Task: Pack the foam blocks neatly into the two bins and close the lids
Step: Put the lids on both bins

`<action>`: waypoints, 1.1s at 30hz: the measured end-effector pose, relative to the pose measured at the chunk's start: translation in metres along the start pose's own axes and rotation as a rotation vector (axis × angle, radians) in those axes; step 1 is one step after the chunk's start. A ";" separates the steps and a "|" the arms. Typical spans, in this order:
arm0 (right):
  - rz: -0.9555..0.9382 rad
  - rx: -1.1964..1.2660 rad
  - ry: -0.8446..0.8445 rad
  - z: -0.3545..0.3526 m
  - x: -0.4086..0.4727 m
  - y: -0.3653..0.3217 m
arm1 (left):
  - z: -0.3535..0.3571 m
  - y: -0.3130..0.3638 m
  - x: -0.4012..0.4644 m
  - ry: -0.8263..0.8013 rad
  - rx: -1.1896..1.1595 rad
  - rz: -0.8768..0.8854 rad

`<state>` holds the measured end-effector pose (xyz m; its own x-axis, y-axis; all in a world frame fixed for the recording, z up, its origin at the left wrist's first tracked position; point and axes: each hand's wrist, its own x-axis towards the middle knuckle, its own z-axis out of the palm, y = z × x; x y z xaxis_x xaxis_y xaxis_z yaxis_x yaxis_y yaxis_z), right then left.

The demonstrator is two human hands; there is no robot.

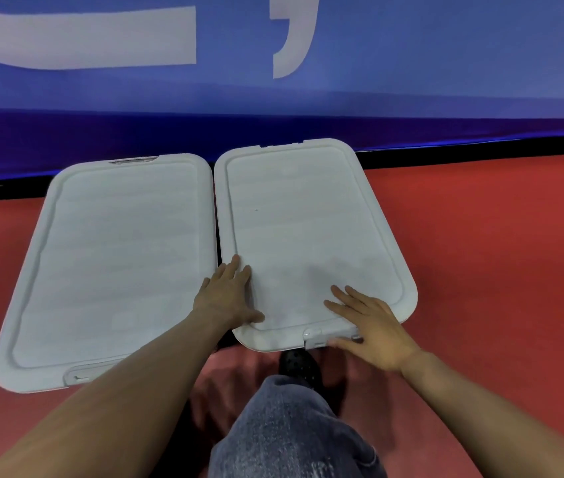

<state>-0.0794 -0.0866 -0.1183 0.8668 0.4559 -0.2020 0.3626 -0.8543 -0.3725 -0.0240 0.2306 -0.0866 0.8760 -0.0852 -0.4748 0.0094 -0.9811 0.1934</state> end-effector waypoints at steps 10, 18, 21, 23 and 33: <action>0.087 0.071 -0.020 0.000 0.006 0.000 | 0.003 -0.002 0.004 -0.008 0.004 0.002; 0.283 0.392 0.110 -0.004 0.018 -0.005 | 0.001 -0.001 0.004 -0.011 -0.009 0.009; 0.236 0.268 0.049 -0.001 0.018 -0.004 | -0.004 0.002 0.002 -0.017 0.011 0.014; 0.203 0.228 -0.001 -0.002 0.017 -0.001 | -0.009 0.001 0.004 0.010 0.047 0.044; 0.206 0.097 0.043 -0.037 0.142 0.006 | -0.035 -0.019 0.096 0.320 -0.104 0.204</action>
<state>0.0584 -0.0360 -0.1161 0.9337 0.2615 -0.2447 0.1437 -0.8994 -0.4128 0.0771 0.2477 -0.1057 0.9709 -0.2017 -0.1287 -0.1459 -0.9254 0.3496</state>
